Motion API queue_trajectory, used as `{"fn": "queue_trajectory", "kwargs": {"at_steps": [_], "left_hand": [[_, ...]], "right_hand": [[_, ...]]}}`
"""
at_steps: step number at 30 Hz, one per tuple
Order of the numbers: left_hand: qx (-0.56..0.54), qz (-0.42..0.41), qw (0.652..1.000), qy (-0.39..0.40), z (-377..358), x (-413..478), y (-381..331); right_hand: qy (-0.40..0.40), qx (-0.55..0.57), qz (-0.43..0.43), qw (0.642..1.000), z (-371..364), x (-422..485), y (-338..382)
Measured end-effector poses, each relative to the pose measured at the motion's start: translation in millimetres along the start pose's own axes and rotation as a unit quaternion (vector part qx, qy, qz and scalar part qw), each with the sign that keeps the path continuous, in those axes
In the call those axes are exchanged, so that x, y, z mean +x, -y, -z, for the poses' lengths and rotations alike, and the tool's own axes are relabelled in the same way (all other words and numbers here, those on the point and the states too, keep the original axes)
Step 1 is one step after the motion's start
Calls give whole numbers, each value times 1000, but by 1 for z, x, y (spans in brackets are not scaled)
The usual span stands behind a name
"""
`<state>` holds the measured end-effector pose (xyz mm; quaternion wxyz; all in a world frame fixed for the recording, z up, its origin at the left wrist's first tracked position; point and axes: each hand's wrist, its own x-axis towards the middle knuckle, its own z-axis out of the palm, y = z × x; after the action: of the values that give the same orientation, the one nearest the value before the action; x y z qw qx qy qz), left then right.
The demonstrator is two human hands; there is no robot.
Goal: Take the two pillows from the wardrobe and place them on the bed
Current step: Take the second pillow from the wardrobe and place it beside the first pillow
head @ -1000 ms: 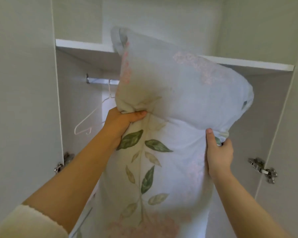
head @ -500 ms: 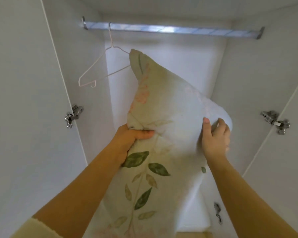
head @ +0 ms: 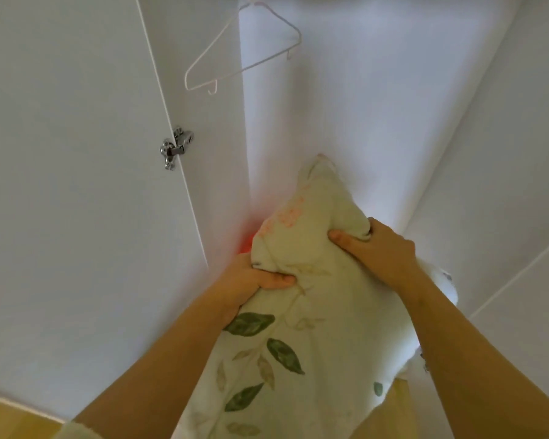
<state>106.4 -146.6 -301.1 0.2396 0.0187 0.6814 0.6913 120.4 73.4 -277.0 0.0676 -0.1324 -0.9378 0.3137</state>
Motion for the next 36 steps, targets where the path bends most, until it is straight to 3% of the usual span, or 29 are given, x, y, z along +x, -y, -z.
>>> {"fn": "queue_trajectory", "kwargs": {"at_steps": [5, 12, 19, 23, 25, 27, 29, 33, 36], "left_hand": [[19, 14, 990, -141, 20, -8, 33], [141, 98, 963, -207, 62, -40, 100], [18, 224, 943, -245, 110, -83, 150], [-181, 268, 866, -380, 141, -108, 181], [-239, 281, 813, -450, 157, -117, 193], [-268, 280, 782, -489, 169, -125, 197], [-229, 253, 792, -506, 181, -128, 201], [-35, 177, 855, -487, 188, -132, 201], [103, 151, 864, -469, 185, -133, 203]], "right_hand": [[64, 47, -2, 997, -39, -14, 8], [173, 21, -3, 985, -122, -45, 26], [214, -79, -9, 974, -189, -71, 45], [231, -114, 8, 966, -219, -82, 61], [248, -118, 18, 961, -231, -86, 68], [266, -119, 25, 956, -241, -91, 76], [278, -125, 26, 952, -250, -95, 82], [296, -124, 16, 947, -259, -101, 88], [305, -120, 17, 945, -256, -104, 84]]}}
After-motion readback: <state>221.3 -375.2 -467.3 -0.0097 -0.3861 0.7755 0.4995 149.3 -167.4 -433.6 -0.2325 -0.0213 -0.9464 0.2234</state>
